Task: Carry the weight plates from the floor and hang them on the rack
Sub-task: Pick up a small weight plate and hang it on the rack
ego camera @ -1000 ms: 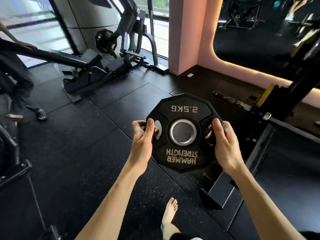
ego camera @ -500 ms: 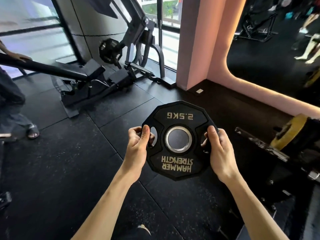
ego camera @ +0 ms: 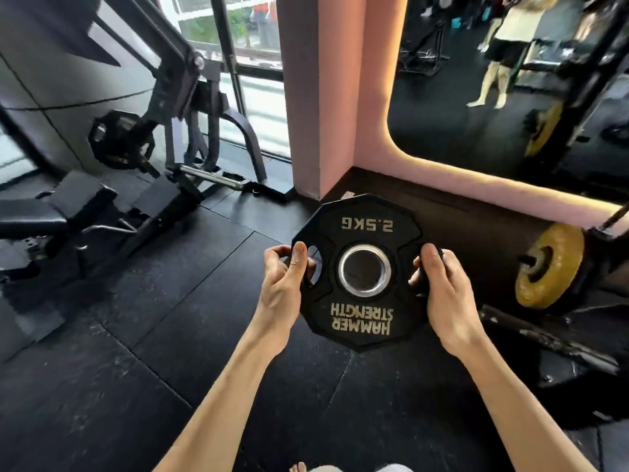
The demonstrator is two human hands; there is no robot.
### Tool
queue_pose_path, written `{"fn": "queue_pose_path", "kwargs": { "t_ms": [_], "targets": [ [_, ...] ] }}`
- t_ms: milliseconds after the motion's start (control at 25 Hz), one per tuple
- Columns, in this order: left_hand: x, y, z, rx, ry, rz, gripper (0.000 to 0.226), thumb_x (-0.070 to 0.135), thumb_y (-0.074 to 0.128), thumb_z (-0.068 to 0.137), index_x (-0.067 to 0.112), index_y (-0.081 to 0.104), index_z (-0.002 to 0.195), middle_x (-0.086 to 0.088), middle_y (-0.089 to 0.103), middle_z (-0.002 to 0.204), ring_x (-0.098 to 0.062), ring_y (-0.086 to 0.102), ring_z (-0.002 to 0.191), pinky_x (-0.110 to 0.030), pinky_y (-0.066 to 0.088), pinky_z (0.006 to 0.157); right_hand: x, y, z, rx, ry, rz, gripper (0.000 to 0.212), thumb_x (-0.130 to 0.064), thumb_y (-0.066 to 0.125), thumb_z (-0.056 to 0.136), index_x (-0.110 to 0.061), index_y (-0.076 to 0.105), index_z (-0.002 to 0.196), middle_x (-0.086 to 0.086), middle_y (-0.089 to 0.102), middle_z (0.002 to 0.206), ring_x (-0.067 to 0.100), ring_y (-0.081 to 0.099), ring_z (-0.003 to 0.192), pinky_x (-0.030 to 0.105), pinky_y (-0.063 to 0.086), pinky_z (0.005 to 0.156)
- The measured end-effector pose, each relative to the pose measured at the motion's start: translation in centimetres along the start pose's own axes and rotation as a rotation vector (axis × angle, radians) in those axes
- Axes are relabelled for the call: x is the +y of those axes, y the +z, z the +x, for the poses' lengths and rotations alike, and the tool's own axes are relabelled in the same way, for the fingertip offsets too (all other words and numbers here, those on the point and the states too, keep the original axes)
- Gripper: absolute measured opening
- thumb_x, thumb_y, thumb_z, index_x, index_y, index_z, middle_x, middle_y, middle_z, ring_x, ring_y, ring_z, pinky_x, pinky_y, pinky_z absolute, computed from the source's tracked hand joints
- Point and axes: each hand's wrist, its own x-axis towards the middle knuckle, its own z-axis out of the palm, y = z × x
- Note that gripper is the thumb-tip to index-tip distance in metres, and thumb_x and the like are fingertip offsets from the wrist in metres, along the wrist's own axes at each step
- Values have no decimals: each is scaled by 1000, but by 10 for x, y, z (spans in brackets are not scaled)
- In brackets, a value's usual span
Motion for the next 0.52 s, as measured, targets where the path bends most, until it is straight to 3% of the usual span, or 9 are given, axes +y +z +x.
{"fn": "queue_pose_path", "kwargs": {
  "t_ms": [120,280,520],
  "targets": [
    [9,10,91,-96,-2,-19,18,39,46,98,21,45,103,3,59,79,-9,58,72,-28,51,72,-4,23,73,76,12,42,42,-51,43,93,-11,55,87,0,57,68,-1,54,57,15,46,56],
    [7,41,219,-169,43,-12,14,32,45,100,24,49,112,3,57,74,-3,56,65,-16,50,63,7,40,194,146,15,66,35,-46,46,97,-15,55,84,-2,57,65,1,54,58,25,44,63],
    [15,109,399,-201,67,-32,17,31,46,100,21,50,113,5,60,82,-4,58,74,-17,50,70,7,43,379,186,-7,110,35,-44,47,98,-13,57,85,-6,58,62,1,56,59,17,46,57]
  ]
}}
